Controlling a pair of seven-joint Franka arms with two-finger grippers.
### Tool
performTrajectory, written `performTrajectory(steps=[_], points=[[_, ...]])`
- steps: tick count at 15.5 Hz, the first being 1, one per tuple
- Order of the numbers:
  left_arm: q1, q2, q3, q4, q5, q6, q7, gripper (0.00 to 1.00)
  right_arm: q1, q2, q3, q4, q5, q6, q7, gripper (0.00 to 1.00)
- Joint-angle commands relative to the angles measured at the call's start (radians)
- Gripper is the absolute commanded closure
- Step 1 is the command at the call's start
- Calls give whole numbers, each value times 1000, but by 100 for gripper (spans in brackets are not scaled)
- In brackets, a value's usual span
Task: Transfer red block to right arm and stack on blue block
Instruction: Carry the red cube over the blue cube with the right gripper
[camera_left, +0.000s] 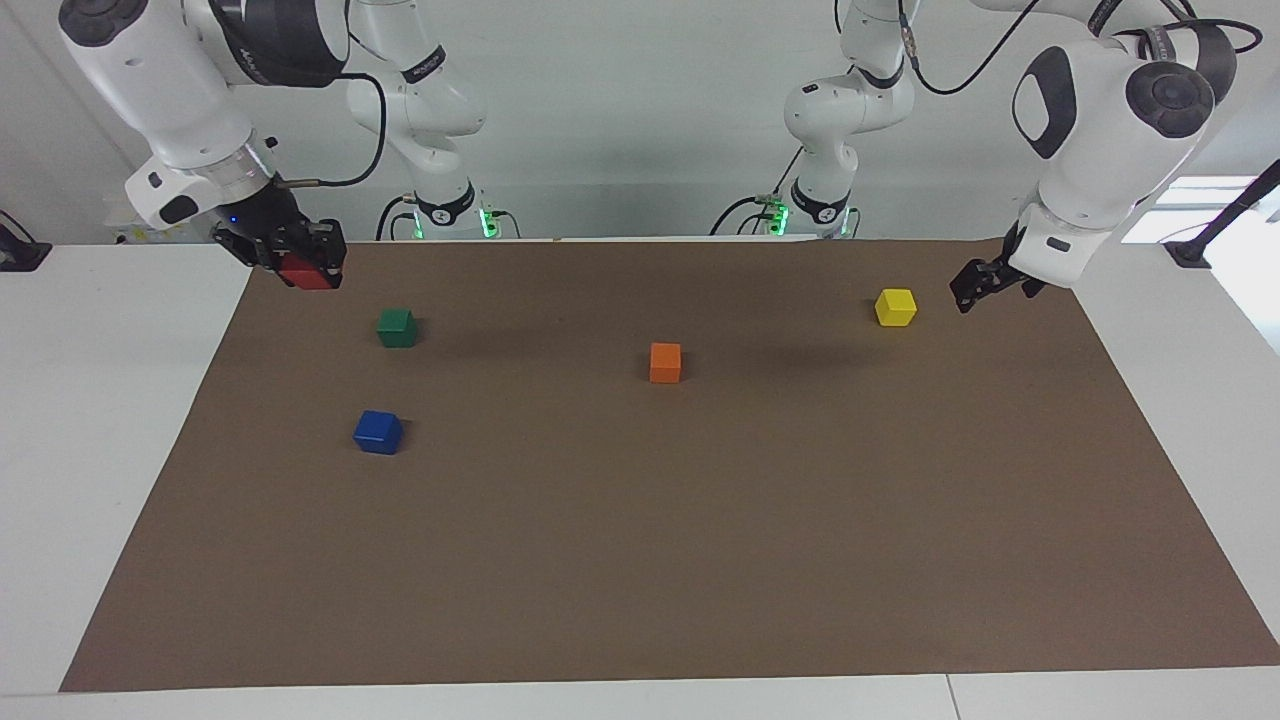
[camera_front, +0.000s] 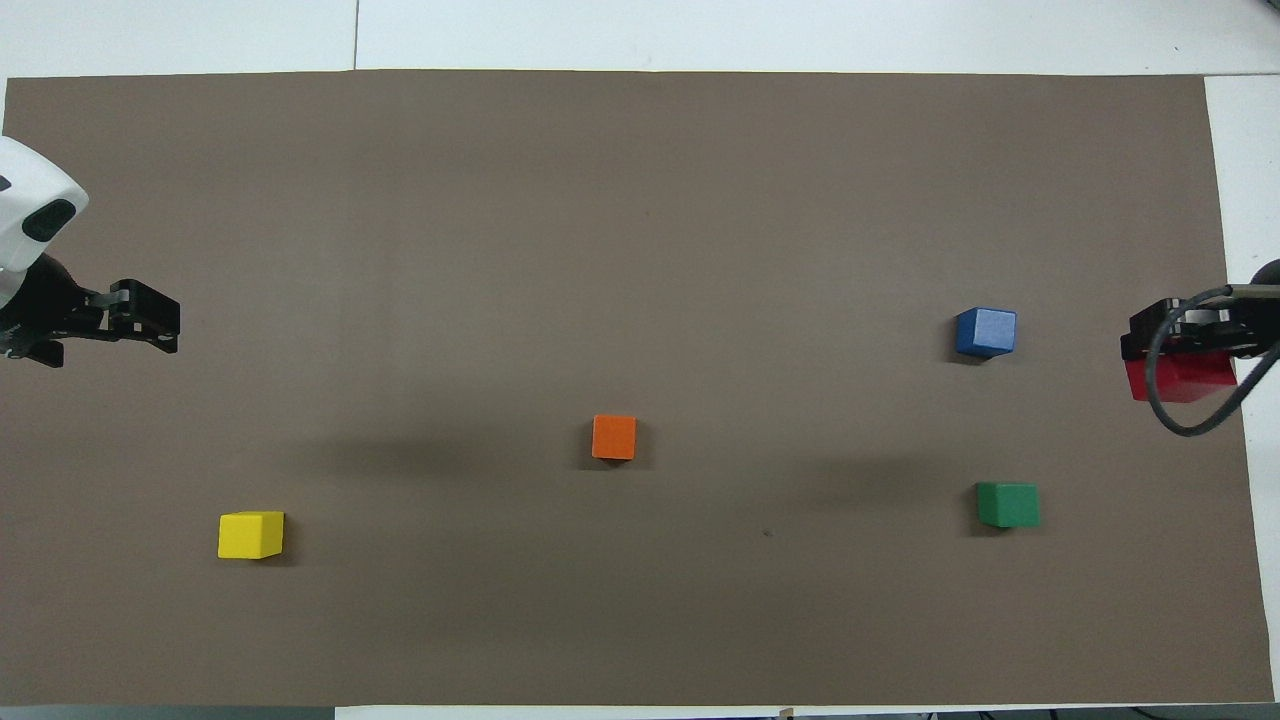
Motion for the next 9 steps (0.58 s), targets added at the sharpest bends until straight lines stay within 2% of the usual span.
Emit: performTrajectory(steps=[1,3,6,8,9], points=[[-121,-16,76,25,-18,-13,23,0,-2,24,8,-45,-56,100,-60,100],[-134,-37,86,12,-29,-26,11,0,0,35,8,-90,-58,175,-55,100],[-130,-134,84,-96,-34,-24,29,0,0,60,8,-195,-59,377,-55,100],[-126,-131,83,-93,-43,14,32,0,1,81,8,-237,-59,488,-45,100],[-120,-136,84,-94,-56,8,33,0,1,99,8,-236,-59,505,-22,100]])
